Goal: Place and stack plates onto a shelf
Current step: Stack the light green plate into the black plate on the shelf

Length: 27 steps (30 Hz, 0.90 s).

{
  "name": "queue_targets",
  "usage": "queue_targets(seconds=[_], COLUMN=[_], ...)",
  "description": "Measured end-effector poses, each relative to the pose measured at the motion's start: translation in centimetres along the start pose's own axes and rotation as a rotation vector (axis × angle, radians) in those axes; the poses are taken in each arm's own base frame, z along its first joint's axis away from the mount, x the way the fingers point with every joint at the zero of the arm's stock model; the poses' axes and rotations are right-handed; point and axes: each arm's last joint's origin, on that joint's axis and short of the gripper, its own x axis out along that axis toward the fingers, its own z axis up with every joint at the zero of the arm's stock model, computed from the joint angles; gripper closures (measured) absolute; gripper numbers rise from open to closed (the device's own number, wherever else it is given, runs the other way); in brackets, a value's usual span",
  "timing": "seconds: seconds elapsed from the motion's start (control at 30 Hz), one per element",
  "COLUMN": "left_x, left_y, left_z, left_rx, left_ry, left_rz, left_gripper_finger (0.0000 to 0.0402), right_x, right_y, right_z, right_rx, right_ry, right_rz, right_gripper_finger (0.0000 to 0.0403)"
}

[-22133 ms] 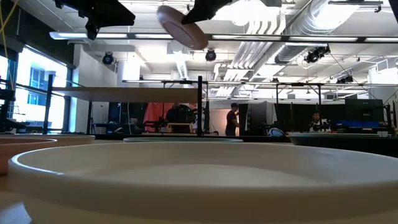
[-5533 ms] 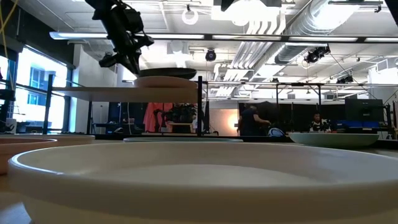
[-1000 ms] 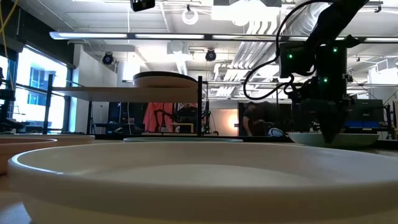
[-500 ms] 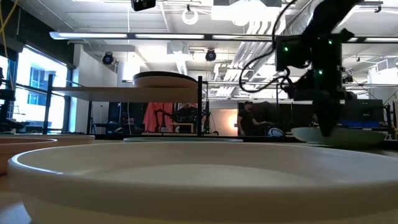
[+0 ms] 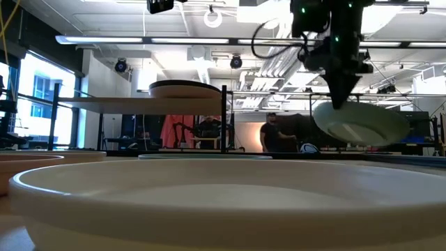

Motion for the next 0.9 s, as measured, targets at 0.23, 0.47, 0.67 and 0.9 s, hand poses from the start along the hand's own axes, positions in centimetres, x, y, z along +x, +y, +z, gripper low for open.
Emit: queue_targets(seconds=[0.23,0.47,0.67,0.9], left_x=[-0.2,-0.5,-0.8,-0.4], left_y=[1.2,2.8,3.9,5.3], left_z=[-0.1,-0.6,-0.3,0.0], left_rx=[-0.031,-0.014,0.001,-0.043], left_ry=[0.01,0.061,0.064,0.079], left_rz=[0.099,0.267,0.288,0.321], left_gripper_finger=[0.0355,0.0355,0.035,0.0312], right_x=[-3.7,-7.3,-9.9,-11.9], right_y=[0.7,1.0,1.0,1.3], right_z=[1.0,1.8,2.2,2.3], right_rx=[-0.01,-0.008,-0.008,-0.111], right_ry=[-0.102,-0.219,-0.317,-0.392], right_rz=[0.024,0.041,0.037,0.046], right_gripper_finger=[0.0403,0.0403,0.0403,0.0403])
